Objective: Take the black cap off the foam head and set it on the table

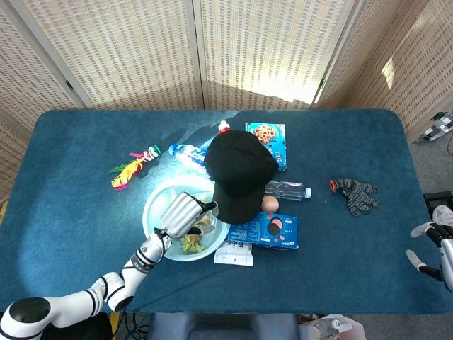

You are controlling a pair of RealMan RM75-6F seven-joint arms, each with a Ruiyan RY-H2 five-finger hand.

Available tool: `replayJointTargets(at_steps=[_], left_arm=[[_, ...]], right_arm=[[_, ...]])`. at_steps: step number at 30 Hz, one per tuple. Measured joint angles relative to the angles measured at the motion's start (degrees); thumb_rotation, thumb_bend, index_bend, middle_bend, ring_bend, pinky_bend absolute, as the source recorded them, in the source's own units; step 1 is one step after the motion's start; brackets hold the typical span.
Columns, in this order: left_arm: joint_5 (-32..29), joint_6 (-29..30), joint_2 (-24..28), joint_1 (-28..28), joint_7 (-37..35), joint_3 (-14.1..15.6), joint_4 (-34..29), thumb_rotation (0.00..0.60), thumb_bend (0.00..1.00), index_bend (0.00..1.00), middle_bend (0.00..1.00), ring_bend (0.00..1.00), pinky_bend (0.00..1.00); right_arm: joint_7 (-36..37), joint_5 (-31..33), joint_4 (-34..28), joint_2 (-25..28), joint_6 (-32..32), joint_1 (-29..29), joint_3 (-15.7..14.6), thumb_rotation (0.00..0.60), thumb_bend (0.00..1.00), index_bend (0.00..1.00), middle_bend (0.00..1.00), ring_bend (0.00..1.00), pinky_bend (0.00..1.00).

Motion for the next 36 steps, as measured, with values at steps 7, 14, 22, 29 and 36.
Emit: replayJointTargets(at_steps=[7, 14, 22, 29, 36], left_arm=[[-1.98, -0.53, -2.61, -0.57, 0.78, 0.02, 1.84, 0.6, 0.07, 0.54, 0.87, 0.93, 0.95], [-3.56, -0.85, -4.84, -1.3, 1.92, -0.5, 2.56, 0.6, 0.07, 0.53, 0.87, 0.93, 0.95], [-6.25, -1.53, -6.64, -1.75, 3.65, -1.78, 2.15, 0.6, 0.07, 0.53, 0.87, 0.94, 0.96], [-7.19, -2.31, -6.98, -2.09, 4.34, -1.83, 1.69, 0.6, 0.07, 0.52, 0.87, 0.94, 0.96], [-8.14, -2.4, -7.45, -2.31, 4.6, -2.16, 1.43, 0.6, 0.07, 0.52, 0.87, 0.95, 0.97]], right_arm=[[-0.05, 0.06, -0.09, 0.09, 0.44, -0.39, -0.11, 0.6, 0.24, 0.49, 0.44, 0.41, 0.52], [0.16, 0.12, -0.01, 0.28, 0.99, -0.95, -0.3, 0.6, 0.24, 0.49, 0.44, 0.41, 0.52], [0.97, 0.21, 0.66, 0.23, 1.67, -1.69, -0.53, 0.6, 0.24, 0.49, 0.44, 0.41, 0.52], [1.6, 0.3, 1.19, 0.16, 2.11, -2.17, -0.59, 0.6, 0.24, 0.49, 0.44, 0.41, 0.52], [1.76, 0.3, 1.32, 0.11, 2.09, -2.24, -0.53, 0.6, 0.24, 0.49, 0.44, 0.41, 0.52]])
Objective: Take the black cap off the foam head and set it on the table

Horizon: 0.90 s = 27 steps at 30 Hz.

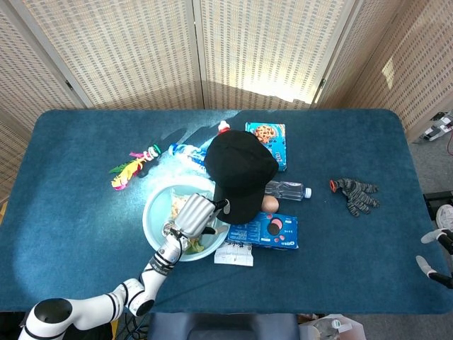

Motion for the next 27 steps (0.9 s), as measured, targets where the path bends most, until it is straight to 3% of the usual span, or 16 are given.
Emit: replayJointTargets(at_steps=[20, 27], left_arm=[[-2.64, -0.49, -0.71, -0.28, 0.05, -1.44, -1.5, 0.6, 0.08, 0.51, 0.88, 0.96, 1.0], [-2.91, -0.84, -1.04, -0.65, 0.09, -1.58, -1.53, 0.6, 0.22, 0.51, 0.88, 0.96, 1.0]], right_arm=[[-0.12, 0.11, -0.13, 0.06, -0.29, 0.0, 0.17, 0.6, 0.24, 0.49, 0.44, 0.41, 0.52], [-0.08, 0.17, -0.17, 0.11, -0.29, -0.09, 0.18, 0.6, 0.24, 0.49, 0.44, 0.41, 0.52]])
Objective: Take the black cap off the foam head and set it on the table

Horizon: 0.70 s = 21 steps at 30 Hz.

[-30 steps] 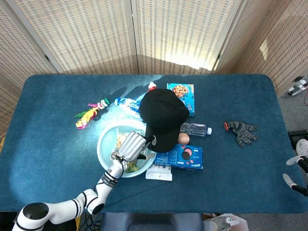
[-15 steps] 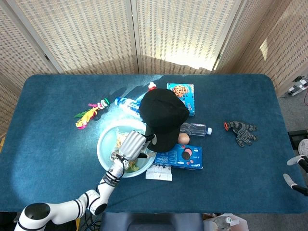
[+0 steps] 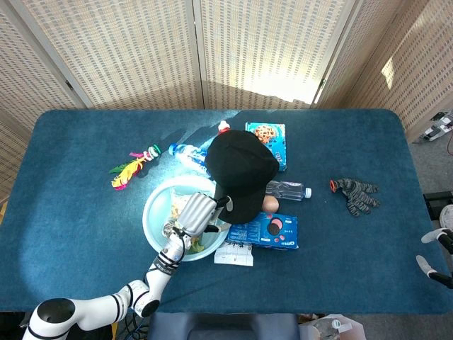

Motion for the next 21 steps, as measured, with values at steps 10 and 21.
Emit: replayJointTargets(at_steps=[10, 21], left_arm=[[-0.54, 0.2, -0.05, -0.27, -0.4, -0.72, -0.3, 0.6, 0.37, 0.51, 0.88, 0.96, 1.0], [-3.67, 1.05, 2.18, 0.45, -0.02, -3.95, -2.19, 0.6, 0.39, 0.5, 0.88, 0.96, 1.0]], right_arm=[[0.32, 0.18, 0.24, -0.02, 0.21, -0.22, 0.08, 0.6, 0.24, 0.49, 0.44, 0.41, 0.52], [0.38, 0.04, 0.27, -0.11, 0.01, -0.04, 0.18, 0.6, 0.24, 0.49, 0.44, 0.41, 0.52]])
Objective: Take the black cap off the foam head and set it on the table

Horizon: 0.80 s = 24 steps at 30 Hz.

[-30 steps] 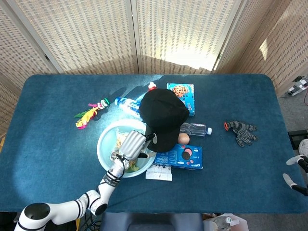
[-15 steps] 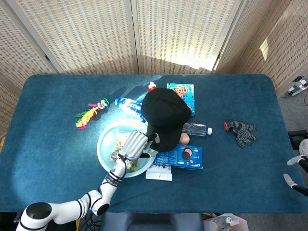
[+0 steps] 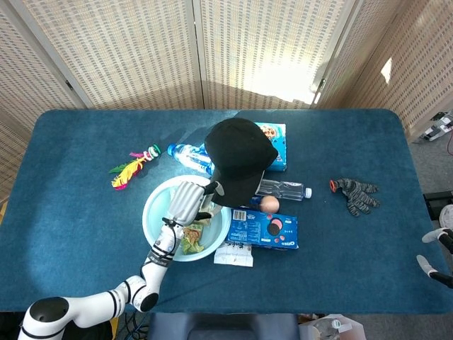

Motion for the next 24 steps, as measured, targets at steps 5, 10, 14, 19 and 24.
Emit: replayJointTargets(at_steps=[5, 10, 14, 19, 24], left_arm=[[-1.17, -0.03, 0.68, 0.57, -0.3, -0.43, -0.01, 0.6, 0.39, 0.5, 0.88, 0.96, 1.0], [-2.13, 0.3, 1.21, 1.15, -1.2, -1.0, 0.33, 0.6, 0.39, 0.49, 0.87, 0.96, 1.0], [-2.88, 0.66, 1.89, 1.85, -2.11, -1.33, 0.3, 0.6, 0.39, 0.49, 0.87, 0.96, 1.0], [-2.76, 1.5, 2.28, 2.32, -2.28, -1.07, 0.35, 0.6, 0.39, 0.56, 0.87, 0.97, 1.0], [-1.32, 3.05, 2.57, 2.9, -3.09, 0.02, 0.76, 0.6, 0.39, 0.67, 0.88, 0.98, 1.0]], right_arm=[[-0.14, 0.04, -0.06, -0.01, -0.17, -0.01, -0.08, 0.6, 0.24, 0.49, 0.44, 0.41, 0.52], [-0.39, -0.03, -0.38, 0.22, 0.08, -0.16, -0.1, 0.6, 0.24, 0.49, 0.44, 0.41, 0.52], [-0.57, -0.03, -0.63, 0.33, 0.13, -0.22, -0.11, 0.6, 0.24, 0.49, 0.44, 0.41, 0.52], [-0.89, -0.25, -0.97, 0.39, 0.12, -0.12, -0.1, 0.6, 0.24, 0.49, 0.44, 0.41, 0.52], [-1.07, -0.27, -1.25, 0.57, 0.31, -0.23, -0.09, 0.6, 0.24, 0.49, 0.44, 0.41, 0.52]])
